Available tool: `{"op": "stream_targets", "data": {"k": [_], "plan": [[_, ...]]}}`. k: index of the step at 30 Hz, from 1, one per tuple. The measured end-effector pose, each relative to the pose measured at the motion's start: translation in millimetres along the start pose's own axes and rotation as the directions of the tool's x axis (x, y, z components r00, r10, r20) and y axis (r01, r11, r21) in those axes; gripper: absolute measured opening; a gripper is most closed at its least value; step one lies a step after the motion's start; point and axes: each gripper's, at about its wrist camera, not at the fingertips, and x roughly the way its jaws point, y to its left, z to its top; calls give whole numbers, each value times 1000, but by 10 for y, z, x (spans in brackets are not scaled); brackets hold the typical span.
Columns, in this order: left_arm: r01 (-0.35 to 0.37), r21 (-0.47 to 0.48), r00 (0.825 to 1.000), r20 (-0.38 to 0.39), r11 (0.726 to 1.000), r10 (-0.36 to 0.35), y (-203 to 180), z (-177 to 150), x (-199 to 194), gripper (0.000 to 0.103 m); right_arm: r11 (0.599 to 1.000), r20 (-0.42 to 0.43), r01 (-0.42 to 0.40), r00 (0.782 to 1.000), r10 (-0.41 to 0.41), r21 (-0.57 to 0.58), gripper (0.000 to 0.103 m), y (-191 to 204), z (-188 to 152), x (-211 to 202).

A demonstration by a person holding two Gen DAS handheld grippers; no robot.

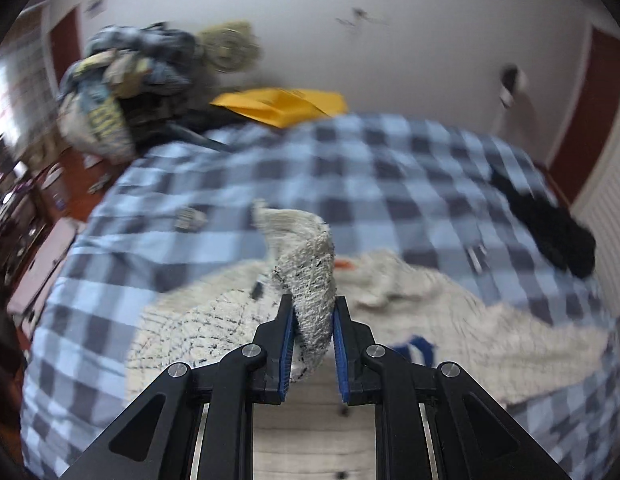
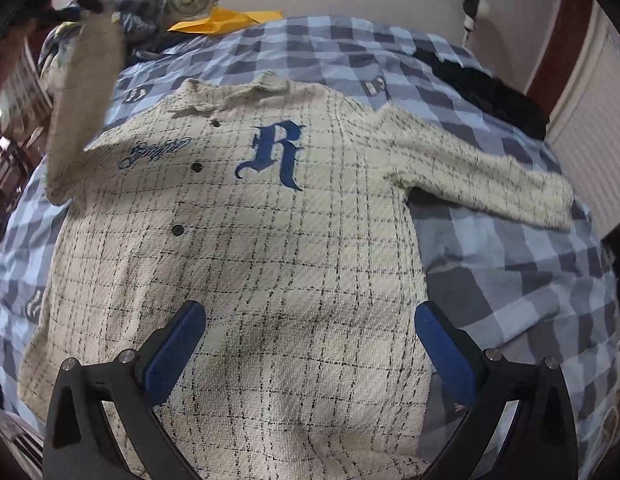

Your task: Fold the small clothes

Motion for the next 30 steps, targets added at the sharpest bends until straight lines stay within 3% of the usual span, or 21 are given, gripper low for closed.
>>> {"op": "stream_targets", "data": {"k": [4,6,9,12,13,15,16,17,20,24,27,28,30], "plan": [[-27,114,999,-22,993,30,-702,-373,416,17,997,-28,-17,999,20,81,102,-161,15,60],[-3,161,1000,-29,987,7,-867,-560,516,17,994,-31,-15,999,19,104,102,-206,18,72],[144,202,987,-106,969,-125,-1079,-771,592,18,992,-33,-11,999,15,123,102,-241,17,75],[289,177,945,-210,941,-251,-1243,-859,573,21,992,-31,-6,999,10,125,102,-247,26,77],[320,164,926,-261,933,-272,-1297,-871,571,33,992,-29,-2,1000,6,126,102,-250,29,79],[350,151,920,-243,924,-309,-1361,-867,481,68,992,-29,2,1000,2,128,102,-256,30,85],[351,152,924,-217,924,-316,-1369,-859,410,97,991,-32,4,999,0,131,102,-259,29,90],[359,150,925,-185,921,-331,-1358,-836,284,103,991,-33,7,999,-2,133,102,-265,31,96],[383,128,918,-162,915,-362,-1193,-756,24,103,990,-36,12,999,-7,140,102,-293,31,105],[288,162,955,-125,944,-270,-786,-752,-247,103,988,-42,11,999,-5,157,102,-341,36,120],[105,225,994,-62,969,-93,-310,-888,-432,103,985,-51,-9,999,18,171,102,-367,42,128],[16,245,999,-33,969,-8,-99,-990,-534,103,985,-53,-21,998,30,173,102,-372,51,128],[-107,247,994,17,963,106,247,-1154,-673,103,985,-62,-40,997,51,170,102,-368,84,124]]}}
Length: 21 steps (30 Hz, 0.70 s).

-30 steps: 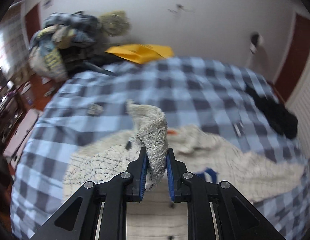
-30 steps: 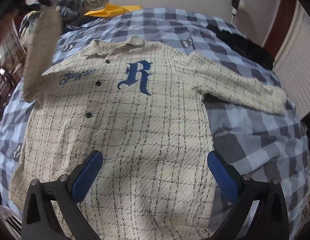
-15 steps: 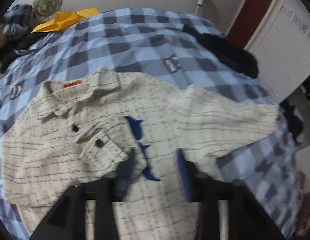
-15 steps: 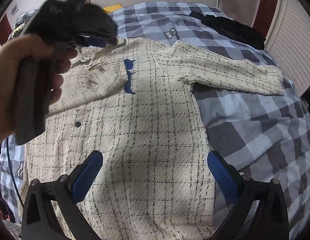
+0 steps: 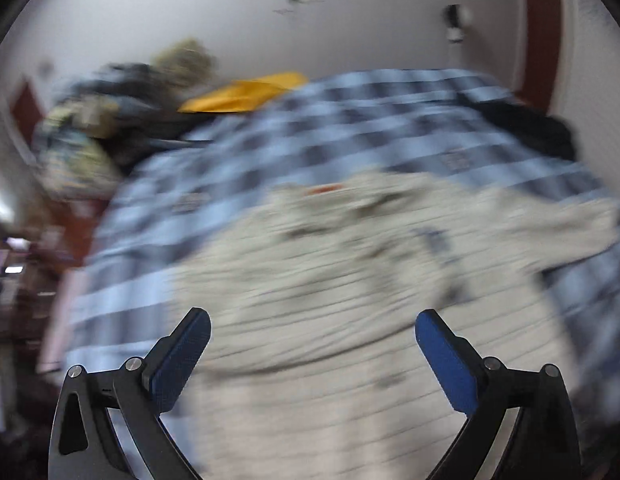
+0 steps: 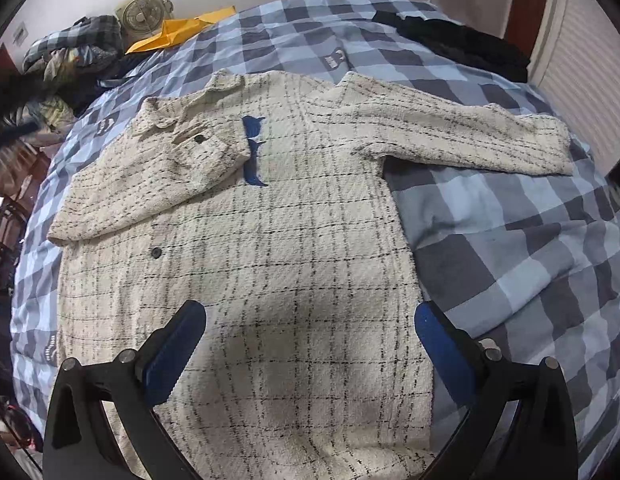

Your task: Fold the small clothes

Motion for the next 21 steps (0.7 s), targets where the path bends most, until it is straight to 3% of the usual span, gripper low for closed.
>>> {"op": "stream_targets", "data": {"k": [2,7,14,19,21], "plan": [[-67,-20,998,-5,998,67,345,-288,-80,103,999,7,-38,999,38,-18,102,50,130,-61],[-57,-166,998,-36,985,51,933,-675,-47,103,989,34,-31,999,36,-148,102,458,775,-30],[-12,-278,995,-100,960,-16,1513,-877,217,103,974,-157,-23,987,-14,-227,102,886,1643,1072],[-85,-353,994,-94,932,55,1817,-941,241,103,953,-209,78,967,-143,-292,102,986,1866,1725],[-53,-381,996,-92,923,19,1906,-937,277,103,951,-231,91,959,-163,-296,102,975,1866,1862]]}}
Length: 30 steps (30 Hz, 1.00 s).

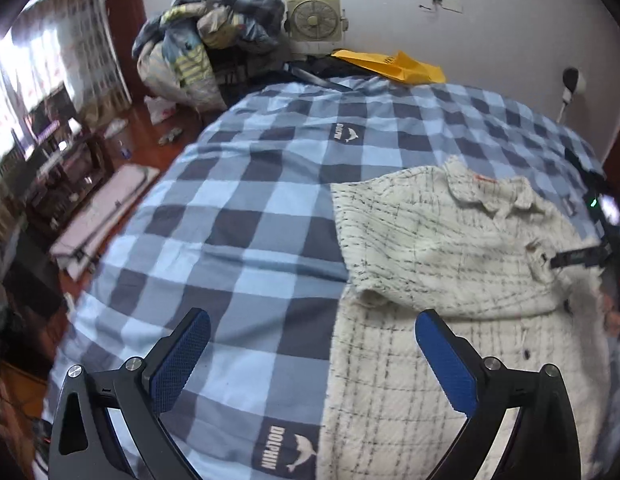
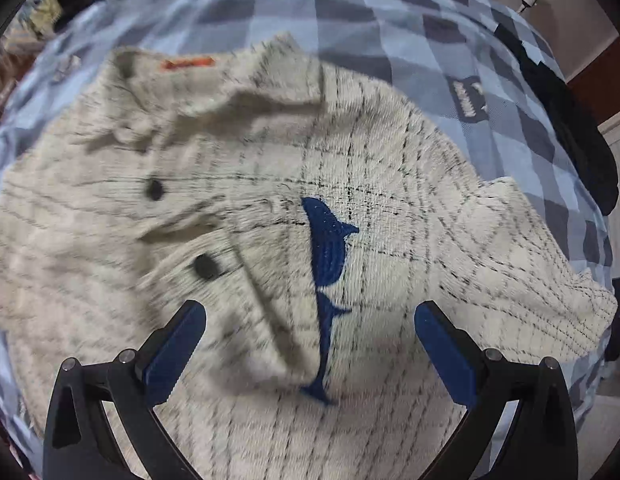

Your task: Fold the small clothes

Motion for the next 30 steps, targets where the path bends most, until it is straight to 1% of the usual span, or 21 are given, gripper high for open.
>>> {"op": "stream_targets", "data": {"k": [2,5,6,7,8,9,10,11,12,13,15,16,19,22,23,25,26,27,28,29,30], "plan": [[33,-4,999,-17,999,-33,18,9,44,103,999,-23,-40,999,40,5,102,29,11,93],[11,26,1000,-25,1000,-11,-31,-12,70,103,993,-45,-120,992,121,9,102,118,-7,147],[2,38,1000,-24,999,-1,-47,-21,69,103,991,-53,-133,990,133,7,97,154,-21,157],[-5,46,1000,-23,999,6,-62,-27,72,103,989,-61,-147,987,147,6,78,191,-40,159],[-9,50,1000,-23,999,10,-58,-28,66,103,986,-72,-165,984,165,5,62,206,-55,162],[-11,48,1000,-23,999,12,-59,-29,66,103,980,-93,-197,976,197,13,31,214,-73,176],[-11,45,1000,-23,999,12,-54,-27,61,103,973,-113,-227,967,230,36,20,195,-101,188],[-7,39,1000,-23,999,8,-43,-26,56,103,969,-112,-241,963,245,55,18,164,-113,179],[-3,31,1000,-23,1000,4,-27,-23,54,103,966,-101,-249,961,256,74,7,115,-122,156],[-1,23,1000,-23,1000,1,-7,-22,54,103,962,-72,-254,963,261,95,5,19,-123,94],[2,9,1000,-29,1000,-2,23,-25,71,103,952,-16,-277,959,282,131,2,-150,-112,-20],[1,7,999,-34,1000,-1,31,-28,83,103,946,30,-286,958,284,152,0,-285,-123,-117],[-10,10,998,-57,1000,10,40,-32,144,103,940,119,-274,960,254,203,0,-616,-130,-312],[-14,5,997,-71,1000,14,40,-39,176,103,903,165,-321,945,283,286,0,-971,-122,-342],[-6,2,997,-71,1000,6,35,-36,176,103,903,162,-318,946,281,289,0,-985,-149,-326],[5,3,998,-68,1000,-5,14,-36,166,103,910,110,-324,946,306,260,2,-974,-160,-233],[6,6,998,-67,1000,-6,0,-39,160,103,908,70,-337,941,330,251,3,-923,-188,-149],[6,11,998,-67,1000,-5,-15,-44,158,103,896,37,-372,926,375,242,5,-861,-205,-65],[3,20,998,-67,1000,-2,-37,-53,156,103,879,6,-414,905,425,234,13,-765,-196,-50],[1,26,998,-67,1000,1,-48,-56,156,103,870,-17,-434,893,450,235,22,-713,-237,8],[-5,35,998,-67,999,7,-62,-63,158,103,856,-35,-453,879,476,249,45,-649,-296,74]]}}
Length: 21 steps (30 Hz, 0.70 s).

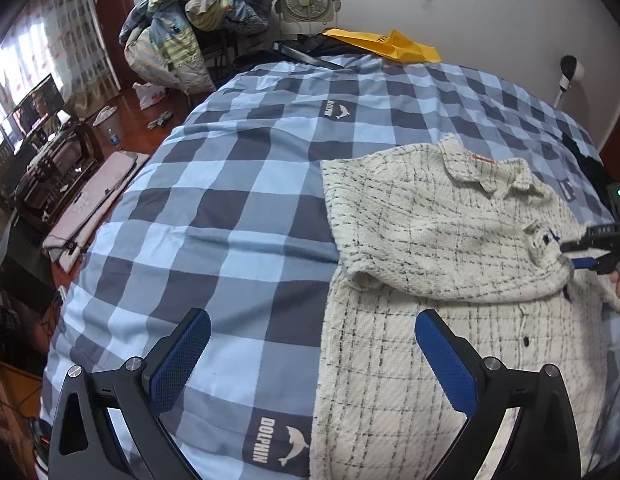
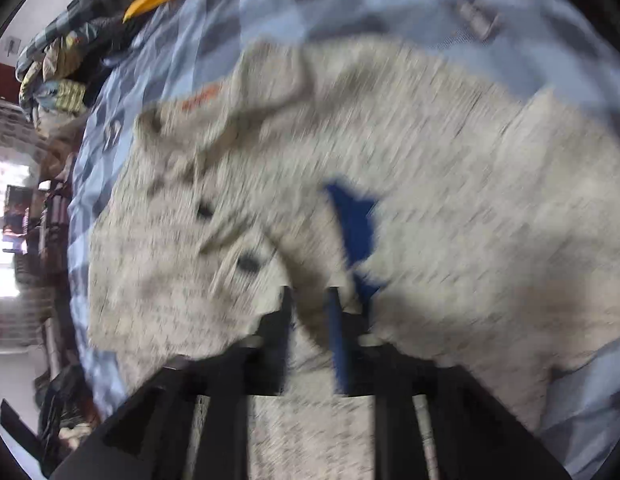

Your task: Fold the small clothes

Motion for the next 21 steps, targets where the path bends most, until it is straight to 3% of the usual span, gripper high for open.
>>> {"op": "stream_targets", "data": {"k": [1,4,7,9,11,12,13,14,16,21], "plan": [[-7,7,1000,0,1000,7,-11,-5,2,103,1000,-6,-27,1000,27,12,59,-6,-28,35],[-10,11,1000,0,1000,10,-5,2,5,103,998,-5,-57,998,57,6,60,54,-89,59],[-1,2,1000,-2,1000,2,5,8,9,103,996,40,64,997,-61,-61,60,203,-84,41],[3,-2,1000,-4,1000,-3,7,14,14,103,979,21,159,987,-157,-125,60,314,-56,137],[3,-3,1000,-4,1000,-3,6,13,16,103,972,-3,193,981,-195,-136,60,385,15,274],[3,-3,1000,-6,1000,-3,8,10,19,103,974,-20,181,982,-185,-133,54,395,20,317],[2,-3,1000,-6,1000,-2,13,11,19,103,983,-27,141,989,-145,-118,19,400,20,339],[1,-5,1000,-7,1000,-1,20,5,23,103,989,-23,103,994,-106,-109,3,401,17,331],[4,-14,1000,-8,1000,-4,38,3,24,103,991,23,85,996,-83,-106,3,431,17,245],[20,-40,1000,-14,999,-21,96,-3,42,103,971,187,176,972,-145,-163,2,572,32,-101]]}}
